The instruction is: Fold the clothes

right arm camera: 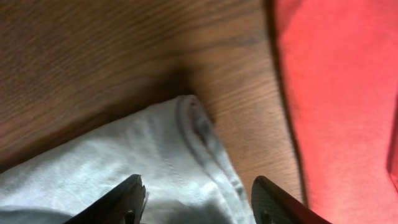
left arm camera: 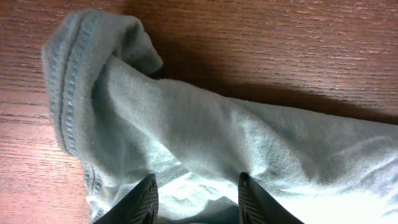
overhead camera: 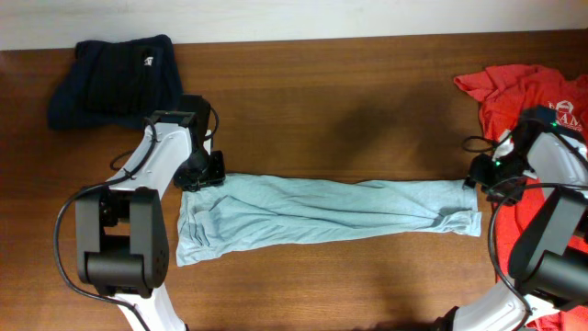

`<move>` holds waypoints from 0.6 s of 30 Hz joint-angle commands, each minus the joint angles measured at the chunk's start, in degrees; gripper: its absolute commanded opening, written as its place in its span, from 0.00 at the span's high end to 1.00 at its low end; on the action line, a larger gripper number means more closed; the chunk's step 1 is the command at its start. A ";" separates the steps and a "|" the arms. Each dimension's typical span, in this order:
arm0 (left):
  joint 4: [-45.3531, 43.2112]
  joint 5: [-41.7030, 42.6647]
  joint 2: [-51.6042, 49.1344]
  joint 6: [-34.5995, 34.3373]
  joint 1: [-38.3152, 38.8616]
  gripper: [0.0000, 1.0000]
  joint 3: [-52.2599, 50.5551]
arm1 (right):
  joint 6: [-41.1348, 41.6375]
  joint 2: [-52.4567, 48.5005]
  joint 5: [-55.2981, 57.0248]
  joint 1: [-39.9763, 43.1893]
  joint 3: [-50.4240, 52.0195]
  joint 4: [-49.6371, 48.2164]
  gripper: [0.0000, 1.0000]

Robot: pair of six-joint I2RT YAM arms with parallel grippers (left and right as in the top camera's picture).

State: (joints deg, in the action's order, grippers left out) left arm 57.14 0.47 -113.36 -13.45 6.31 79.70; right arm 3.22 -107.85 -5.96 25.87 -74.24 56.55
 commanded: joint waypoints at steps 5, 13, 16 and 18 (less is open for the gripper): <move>-0.15 0.17 -0.13 0.26 -0.07 0.58 -0.07 | 0.24 -0.98 -2.67 0.98 0.94 -1.40 0.39; -0.15 0.20 -0.13 0.24 -0.07 0.58 -0.07 | 0.24 -1.60 -2.51 0.76 8.33 -9.68 0.39; -0.20 0.20 -0.13 0.24 -0.07 0.58 -0.07 | 0.02 -1.60 -5.01 0.70 9.97 -11.21 0.40; -0.37 0.17 -0.13 0.24 -0.07 0.58 -0.07 | 0.02 -1.60 -5.92 0.72 10.58 -11.47 0.44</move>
State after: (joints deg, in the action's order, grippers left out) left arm 57.10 0.45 -113.36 -13.45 6.31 79.70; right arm 3.11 -108.42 -8.75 26.92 -66.19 45.69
